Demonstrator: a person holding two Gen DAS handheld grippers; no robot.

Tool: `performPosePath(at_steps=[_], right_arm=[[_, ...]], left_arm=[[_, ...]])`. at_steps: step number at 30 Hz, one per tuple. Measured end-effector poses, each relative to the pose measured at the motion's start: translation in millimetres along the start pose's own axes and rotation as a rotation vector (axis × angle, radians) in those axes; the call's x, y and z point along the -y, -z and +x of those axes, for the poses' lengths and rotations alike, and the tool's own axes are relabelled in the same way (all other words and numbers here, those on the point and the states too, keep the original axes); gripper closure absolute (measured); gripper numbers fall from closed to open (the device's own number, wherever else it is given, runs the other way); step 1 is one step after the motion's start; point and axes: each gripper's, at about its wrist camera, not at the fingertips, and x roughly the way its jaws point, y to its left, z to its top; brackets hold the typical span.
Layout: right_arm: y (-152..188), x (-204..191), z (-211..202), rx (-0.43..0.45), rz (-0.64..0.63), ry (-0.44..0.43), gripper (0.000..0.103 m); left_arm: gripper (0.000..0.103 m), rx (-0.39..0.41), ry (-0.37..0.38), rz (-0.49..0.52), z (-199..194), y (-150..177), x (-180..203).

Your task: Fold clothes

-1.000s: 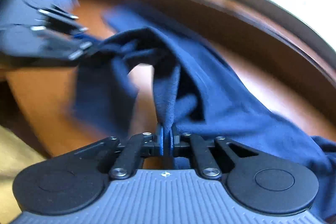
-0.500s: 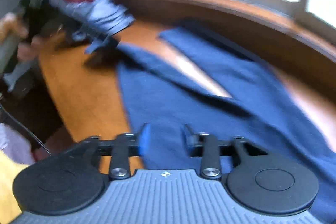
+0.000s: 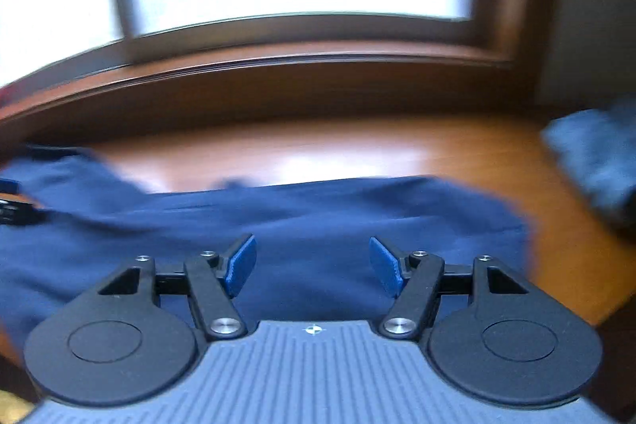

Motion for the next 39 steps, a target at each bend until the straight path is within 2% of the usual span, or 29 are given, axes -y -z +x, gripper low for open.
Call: performPosePath(at_steps=[3,7,10,13,17,23,27,31,35,36,37,38,39], right_arm=[[-3,79,20,-0.014,0.034,0.068,0.037],[-8,162,58,-0.082,0.107,0.018,0.037],[-17,191,87,-0.138,0.162,-0.077,0.037],[-20,195,107,-0.193,0.176,-0.192,0.036],[-19,180,115,-0.216,0.077,-0.186,0.035],[-18,162,117,-0.239,-0.016,-0.189,0.031],[-19,152,121,-0.281,-0.06,-0.167,0.03],[-18,143,120,-0.284,-0.096,-0.137,0.026],[-13,128,110,-0.261,-0.108,-0.116,0.029],[-13,125,107,-0.254,-0.105,-0.115,0.037],[-12,122,105,-0.247,-0.102,-0.117,0.052],[-12,118,102,-0.244,-0.1,-0.122,0.061],[-12,114,99,-0.24,-0.098,-0.124,0.065]], left_arm=[[0.039,-0.039,-0.053,0.044,39,-31,39],[0.039,-0.117,-0.177,0.095,72,-59,67],[0.039,-0.185,-0.216,0.111,77,-66,69],[0.037,-0.272,-0.17,0.083,79,-64,57],[0.036,-0.337,-0.164,-0.005,100,-69,42],[0.03,-0.346,-0.149,-0.087,129,-73,32],[0.028,-0.327,-0.156,-0.113,130,-72,28],[0.03,-0.3,-0.132,-0.165,129,-66,20],[0.052,-0.25,-0.083,-0.222,121,-57,16],[0.064,-0.231,-0.078,-0.214,119,-56,19],[0.071,-0.212,-0.073,-0.21,116,-54,21],[0.081,-0.191,-0.065,-0.211,114,-53,25],[0.087,-0.172,-0.062,-0.213,112,-51,27]])
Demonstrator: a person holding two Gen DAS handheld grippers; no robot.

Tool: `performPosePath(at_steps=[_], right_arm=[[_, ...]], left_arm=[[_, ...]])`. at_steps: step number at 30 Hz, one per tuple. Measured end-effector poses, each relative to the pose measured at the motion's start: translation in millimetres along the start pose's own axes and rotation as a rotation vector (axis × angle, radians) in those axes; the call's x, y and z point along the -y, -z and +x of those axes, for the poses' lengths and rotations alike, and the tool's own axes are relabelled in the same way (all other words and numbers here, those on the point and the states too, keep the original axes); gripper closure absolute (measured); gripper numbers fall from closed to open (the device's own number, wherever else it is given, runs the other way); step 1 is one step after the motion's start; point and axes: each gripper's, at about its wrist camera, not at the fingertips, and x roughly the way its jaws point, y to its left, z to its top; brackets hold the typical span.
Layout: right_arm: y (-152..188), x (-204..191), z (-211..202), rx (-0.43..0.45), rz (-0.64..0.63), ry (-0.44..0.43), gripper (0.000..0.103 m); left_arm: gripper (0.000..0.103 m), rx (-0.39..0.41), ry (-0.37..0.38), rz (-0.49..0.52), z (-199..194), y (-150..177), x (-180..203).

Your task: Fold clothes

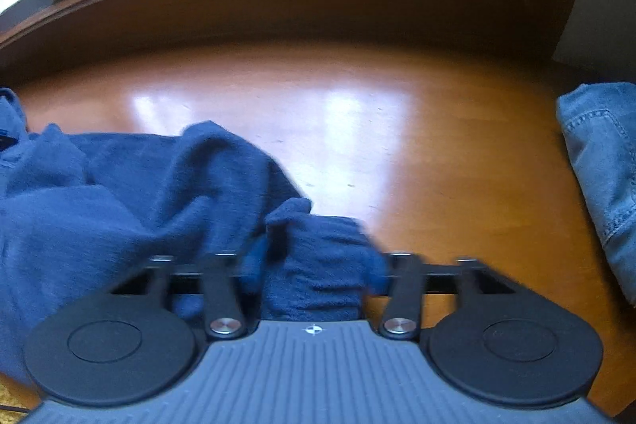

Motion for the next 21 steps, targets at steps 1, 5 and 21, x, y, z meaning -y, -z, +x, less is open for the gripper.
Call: performPosePath(at_steps=[1,5,21], right_arm=[[1,-7,-2,0.004,-0.007,0.015,0.067],[6,-33,-23,0.093,-0.049,0.066,0.072],[-81,2,-38,0.153,-0.059,0.338,0.052]], left_arm=[[0.089,0.019,-0.001,-0.01,-1,1,-1],[0.101,0.124,-0.003,-0.071,-21,2,-13],[0.046,0.196,-0.092,-0.151,-59,-45,-26]])
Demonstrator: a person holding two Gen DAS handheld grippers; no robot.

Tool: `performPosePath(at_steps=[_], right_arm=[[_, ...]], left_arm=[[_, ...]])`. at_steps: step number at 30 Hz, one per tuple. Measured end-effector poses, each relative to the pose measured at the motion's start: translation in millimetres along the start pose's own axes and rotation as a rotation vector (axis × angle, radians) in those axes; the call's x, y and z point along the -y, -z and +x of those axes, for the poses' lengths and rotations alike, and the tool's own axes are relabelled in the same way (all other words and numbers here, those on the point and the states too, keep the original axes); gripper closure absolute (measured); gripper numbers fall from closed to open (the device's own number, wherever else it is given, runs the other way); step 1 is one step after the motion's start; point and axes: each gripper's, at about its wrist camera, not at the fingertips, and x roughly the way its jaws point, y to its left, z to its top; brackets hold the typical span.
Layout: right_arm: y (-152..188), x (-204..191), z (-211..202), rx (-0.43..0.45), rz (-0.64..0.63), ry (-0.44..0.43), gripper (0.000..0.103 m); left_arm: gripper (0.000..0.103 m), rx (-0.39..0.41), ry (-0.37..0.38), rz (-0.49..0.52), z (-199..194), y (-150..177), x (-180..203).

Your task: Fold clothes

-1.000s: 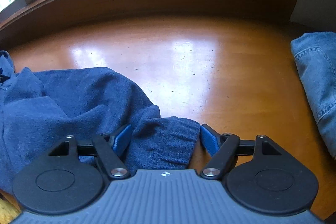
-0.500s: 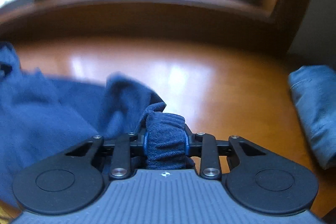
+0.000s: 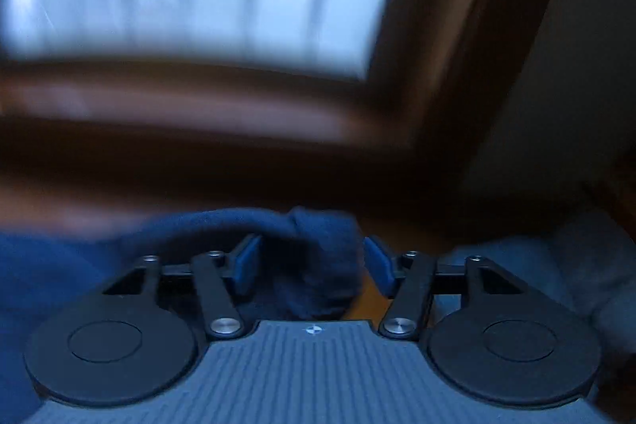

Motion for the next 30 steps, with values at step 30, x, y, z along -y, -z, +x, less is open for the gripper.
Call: performPosePath(at_steps=[30], right_arm=[[23,-272,-106,-0.179,0.21,-0.012,0.037]], left_arm=[[0.029,-0.188,0.46,0.324,-2,61,-96]])
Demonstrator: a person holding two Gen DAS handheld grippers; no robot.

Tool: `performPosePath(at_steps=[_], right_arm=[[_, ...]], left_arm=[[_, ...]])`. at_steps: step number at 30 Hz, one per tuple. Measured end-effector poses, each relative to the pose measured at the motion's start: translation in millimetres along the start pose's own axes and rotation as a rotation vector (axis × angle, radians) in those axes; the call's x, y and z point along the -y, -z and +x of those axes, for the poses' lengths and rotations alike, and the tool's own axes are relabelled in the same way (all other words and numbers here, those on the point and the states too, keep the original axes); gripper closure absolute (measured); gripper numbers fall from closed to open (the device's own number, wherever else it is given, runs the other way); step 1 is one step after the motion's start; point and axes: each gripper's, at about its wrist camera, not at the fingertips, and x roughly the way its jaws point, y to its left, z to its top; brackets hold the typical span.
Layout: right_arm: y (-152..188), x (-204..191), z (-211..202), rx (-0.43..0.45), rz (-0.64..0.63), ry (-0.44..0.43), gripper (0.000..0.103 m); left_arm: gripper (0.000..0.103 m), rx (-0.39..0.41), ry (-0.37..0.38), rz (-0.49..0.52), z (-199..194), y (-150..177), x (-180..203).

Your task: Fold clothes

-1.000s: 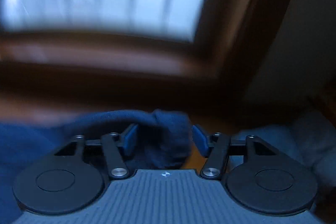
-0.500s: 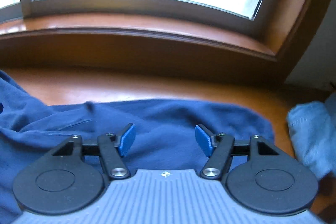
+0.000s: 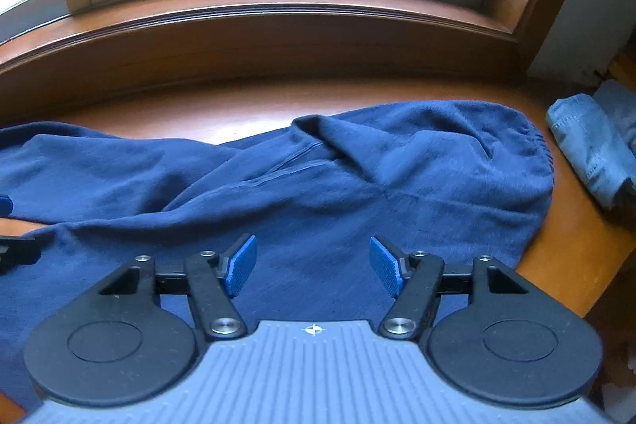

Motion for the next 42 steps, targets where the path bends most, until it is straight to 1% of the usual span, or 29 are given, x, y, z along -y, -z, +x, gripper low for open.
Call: performPosePath(at_steps=[5,10,13,17,20,24,28,31,34,38,42], right_arm=[[10,-5,-12,0.018,0.015,0.02,0.037],[20,7,-19,0.019,0.041,0.039,0.037],[24,16,-17,0.016,0.059,0.042,0.037],[27,31,-12,0.022,0.061,0.009,0.037],[31,47,-9,0.037,0.041,-0.019,0.037],[36,83,0,0.053,0.026,-0.05,0.037],[46,139,10,0.056,0.016,-0.08,0.037],[55,186,15,0.048,0.002,-0.096,0.037],[60,223,17,0.049,-0.019,-0.123,0.037],[59,258,30,0.04,-0.035,-0.151,0.037],[54,282,51,0.044,0.007,-0.186,0.037]], left_arm=[[0.028,0.02,0.038,0.046,-7,-2,10],[0.027,0.03,0.063,0.083,-11,1,25],[0.026,0.025,0.057,0.09,-10,4,33],[0.026,0.019,0.046,0.082,-3,4,47],[0.026,0.019,0.025,0.091,4,-1,67],[0.025,0.028,0.006,0.097,19,-13,106],[0.025,0.027,-0.014,0.09,41,-24,159],[0.025,0.022,-0.022,0.06,60,-29,199],[0.025,0.016,-0.046,0.03,76,-32,231],[0.025,-0.013,-0.09,0.008,88,-37,251],[0.025,-0.03,-0.133,0.018,93,-41,257]])
